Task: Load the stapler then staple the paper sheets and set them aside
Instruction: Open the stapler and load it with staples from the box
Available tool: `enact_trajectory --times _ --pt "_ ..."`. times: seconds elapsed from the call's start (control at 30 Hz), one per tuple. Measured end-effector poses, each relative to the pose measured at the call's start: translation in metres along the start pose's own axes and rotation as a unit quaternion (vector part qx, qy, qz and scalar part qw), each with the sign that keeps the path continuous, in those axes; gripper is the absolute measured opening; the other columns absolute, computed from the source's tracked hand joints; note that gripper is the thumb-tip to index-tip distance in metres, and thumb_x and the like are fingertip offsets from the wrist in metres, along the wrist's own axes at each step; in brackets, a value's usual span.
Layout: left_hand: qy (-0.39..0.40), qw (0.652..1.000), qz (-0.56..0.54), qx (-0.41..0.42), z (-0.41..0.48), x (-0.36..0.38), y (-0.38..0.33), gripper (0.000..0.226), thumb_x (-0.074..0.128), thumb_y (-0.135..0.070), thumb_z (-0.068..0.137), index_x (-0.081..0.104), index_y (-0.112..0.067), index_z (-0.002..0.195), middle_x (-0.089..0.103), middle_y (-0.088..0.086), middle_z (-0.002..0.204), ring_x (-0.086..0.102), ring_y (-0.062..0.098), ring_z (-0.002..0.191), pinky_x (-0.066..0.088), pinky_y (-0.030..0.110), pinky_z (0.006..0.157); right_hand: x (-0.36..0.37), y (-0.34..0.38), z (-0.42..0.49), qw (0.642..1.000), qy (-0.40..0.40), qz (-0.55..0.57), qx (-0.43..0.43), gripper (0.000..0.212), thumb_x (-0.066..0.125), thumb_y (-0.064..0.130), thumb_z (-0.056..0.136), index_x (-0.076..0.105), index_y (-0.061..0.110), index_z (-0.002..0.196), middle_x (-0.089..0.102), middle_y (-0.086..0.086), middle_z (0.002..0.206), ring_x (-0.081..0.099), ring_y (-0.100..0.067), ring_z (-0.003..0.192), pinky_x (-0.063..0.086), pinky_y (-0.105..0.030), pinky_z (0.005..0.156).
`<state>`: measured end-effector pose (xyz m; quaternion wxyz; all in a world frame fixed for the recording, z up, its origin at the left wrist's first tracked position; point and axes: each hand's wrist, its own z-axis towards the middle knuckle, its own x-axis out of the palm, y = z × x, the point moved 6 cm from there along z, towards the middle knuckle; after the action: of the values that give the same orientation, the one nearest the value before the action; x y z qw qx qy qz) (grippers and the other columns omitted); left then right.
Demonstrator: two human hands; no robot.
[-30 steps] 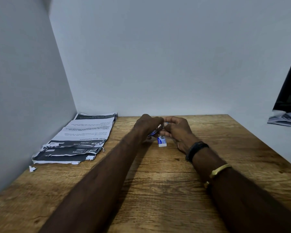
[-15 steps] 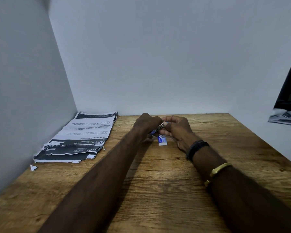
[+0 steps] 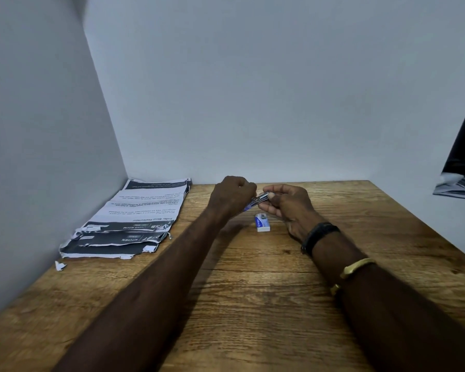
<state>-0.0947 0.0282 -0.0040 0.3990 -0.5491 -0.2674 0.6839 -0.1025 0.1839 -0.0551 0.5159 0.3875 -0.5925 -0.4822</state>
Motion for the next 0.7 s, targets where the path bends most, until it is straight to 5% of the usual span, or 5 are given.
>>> enact_trajectory --times 0.07,0.2,0.47,0.6,0.7 --pt "0.007 0.999 0.030 0.035 -0.004 0.001 0.003 0.007 0.071 -0.022 0.082 0.069 -0.015 0.082 0.072 0.001 0.082 0.067 0.023 0.083 0.054 0.037 0.077 0.001 0.000 -0.001 1.000 -0.002 0.001 -0.003 0.021 0.056 -0.011 0.097 0.071 0.002 0.090 0.071 -0.023 0.106 0.075 -0.028 0.084 0.063 -0.027 0.065" --pt "-0.007 0.993 0.069 0.098 -0.013 -0.001 0.010 0.029 0.080 -0.003 0.074 0.059 -0.013 0.092 0.073 0.003 0.090 0.070 0.024 0.084 0.057 0.044 0.080 0.000 0.001 -0.003 1.000 -0.010 0.017 0.002 0.020 0.055 -0.011 0.097 0.070 0.001 0.091 0.069 -0.021 0.103 0.074 -0.027 0.084 0.062 -0.025 0.063" --pt "-0.045 0.978 0.100 0.178 -0.021 -0.006 0.012 0.037 0.081 -0.014 0.077 0.047 -0.031 0.080 0.075 -0.009 0.098 0.072 0.017 0.088 0.058 0.046 0.074 -0.003 0.001 -0.002 0.999 -0.005 0.032 0.006 0.021 0.056 -0.012 0.096 0.072 0.001 0.094 0.071 -0.020 0.102 0.077 -0.026 0.082 0.063 -0.029 0.070" --pt "-0.051 0.973 0.113 0.193 -0.022 -0.008 0.013 0.036 0.081 -0.018 0.079 0.047 -0.031 0.083 0.076 -0.009 0.093 0.072 0.016 0.088 0.059 0.044 0.075 -0.008 0.009 -0.002 0.992 -0.041 -0.087 -0.081 0.023 0.067 -0.007 0.091 0.077 0.013 0.087 0.075 -0.012 0.095 0.079 -0.025 0.078 0.062 -0.028 0.066" --pt "-0.044 0.971 0.139 0.191 -0.021 -0.007 0.014 0.032 0.081 -0.021 0.079 0.050 -0.029 0.085 0.076 -0.007 0.090 0.071 0.018 0.088 0.058 0.044 0.077 -0.009 0.018 -0.005 0.954 -0.072 -0.230 -0.180 0.027 0.073 -0.002 0.087 0.077 0.024 0.081 0.074 -0.002 0.085 0.078 -0.019 0.074 0.064 -0.030 0.062"
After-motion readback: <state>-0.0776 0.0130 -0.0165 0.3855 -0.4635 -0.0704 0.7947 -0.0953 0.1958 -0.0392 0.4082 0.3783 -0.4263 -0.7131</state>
